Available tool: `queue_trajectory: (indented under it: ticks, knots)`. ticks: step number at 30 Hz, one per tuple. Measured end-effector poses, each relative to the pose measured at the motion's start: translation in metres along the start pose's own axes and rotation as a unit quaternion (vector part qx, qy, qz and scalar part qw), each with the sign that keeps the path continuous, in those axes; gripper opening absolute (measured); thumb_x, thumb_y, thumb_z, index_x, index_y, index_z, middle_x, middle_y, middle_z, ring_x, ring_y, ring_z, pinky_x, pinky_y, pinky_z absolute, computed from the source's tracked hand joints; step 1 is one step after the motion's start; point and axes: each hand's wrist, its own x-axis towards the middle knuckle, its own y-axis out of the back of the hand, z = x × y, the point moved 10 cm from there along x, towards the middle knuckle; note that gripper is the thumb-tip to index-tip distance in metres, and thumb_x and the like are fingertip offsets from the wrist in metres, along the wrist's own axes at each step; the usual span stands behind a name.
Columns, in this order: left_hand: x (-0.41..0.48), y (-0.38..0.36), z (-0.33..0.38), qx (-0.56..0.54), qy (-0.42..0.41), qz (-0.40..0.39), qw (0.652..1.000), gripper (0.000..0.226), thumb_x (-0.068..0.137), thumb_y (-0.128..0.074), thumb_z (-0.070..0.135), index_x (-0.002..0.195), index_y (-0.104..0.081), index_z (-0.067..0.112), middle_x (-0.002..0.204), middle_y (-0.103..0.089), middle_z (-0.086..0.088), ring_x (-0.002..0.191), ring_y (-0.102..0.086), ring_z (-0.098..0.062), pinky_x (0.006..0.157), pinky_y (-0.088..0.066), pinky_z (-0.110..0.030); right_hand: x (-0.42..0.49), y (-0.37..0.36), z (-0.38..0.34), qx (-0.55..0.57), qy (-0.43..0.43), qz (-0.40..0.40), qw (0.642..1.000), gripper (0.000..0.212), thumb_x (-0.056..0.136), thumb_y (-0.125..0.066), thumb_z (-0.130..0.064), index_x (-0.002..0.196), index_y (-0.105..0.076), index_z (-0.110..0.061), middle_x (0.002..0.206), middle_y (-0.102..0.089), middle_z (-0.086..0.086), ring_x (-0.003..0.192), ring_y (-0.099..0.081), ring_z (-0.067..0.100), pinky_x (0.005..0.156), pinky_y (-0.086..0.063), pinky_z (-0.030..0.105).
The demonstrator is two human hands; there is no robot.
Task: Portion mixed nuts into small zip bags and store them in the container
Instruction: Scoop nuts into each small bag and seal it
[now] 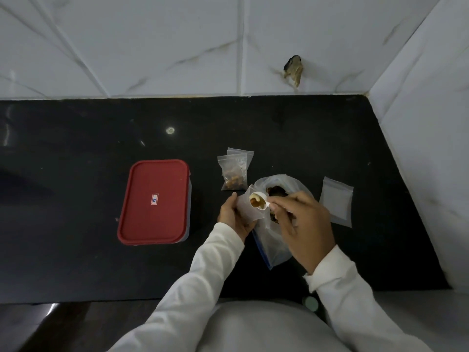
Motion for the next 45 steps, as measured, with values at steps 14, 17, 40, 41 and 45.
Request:
queue_trajectory:
  ticks: [14,17,40,41,45]
  knots:
    - [-0.009,-0.006,-0.007,-0.01,0.034,-0.027,0.999,0.038,0.095,-0.052,0.043,0.109,-0.066,0.011,0.082,-0.074,-0.013,0.075,-0.069,-0.025,0.052,-0.057,-0.028,-0.026,-0.01,-0.041,-0.141,0.179,0.045,0.973,0.03,0.089,-0.051,-0.008,0.107,-0.074,-0.007,0.075,-0.063,0.007,0.062,-0.06,0.016,0.056,-0.055,0.024]
    - [-0.013,-0.008,-0.008,-0.008,0.04,-0.03,0.999,0.037,0.095,-0.051,0.043,0.106,-0.066,0.011,0.077,-0.074,-0.013,0.076,-0.069,-0.026,0.053,-0.057,-0.029,-0.029,-0.006,-0.041,-0.135,0.18,0.062,0.972,0.027,0.088,-0.054,-0.007,0.106,-0.074,-0.007,0.074,-0.064,0.007,0.06,-0.059,0.016,0.056,-0.054,0.022]
    - [-0.01,0.002,-0.01,-0.013,0.046,0.012,0.999,0.029,0.097,-0.051,0.038,0.11,-0.066,0.017,0.084,-0.069,-0.01,0.076,-0.065,-0.023,0.053,-0.052,-0.03,-0.03,0.0,0.111,-0.012,-0.174,0.006,0.985,0.014,0.09,-0.066,-0.015,0.1,-0.074,-0.017,0.085,-0.066,-0.001,0.078,-0.061,0.009,0.076,-0.055,0.034]
    - [-0.011,0.001,-0.01,-0.01,0.043,0.013,0.999,0.029,0.097,-0.051,0.038,0.11,-0.066,0.016,0.084,-0.069,-0.009,0.076,-0.065,-0.023,0.052,-0.052,-0.029,-0.028,-0.005,0.111,-0.034,-0.166,-0.012,0.985,0.016,0.09,-0.065,-0.013,0.103,-0.074,-0.016,0.089,-0.064,-0.001,0.08,-0.06,0.01,0.077,-0.054,0.031]
    - [-0.012,0.001,-0.011,-0.007,0.042,0.029,0.999,0.027,0.098,-0.05,0.037,0.108,-0.065,0.016,0.092,-0.065,-0.01,0.08,-0.063,-0.023,0.058,-0.05,-0.033,-0.021,-0.026,0.102,-0.133,-0.117,-0.088,0.98,0.031,0.082,-0.069,0.0,0.111,-0.072,-0.011,0.097,-0.06,0.007,0.086,-0.06,0.02,0.078,-0.054,0.033]
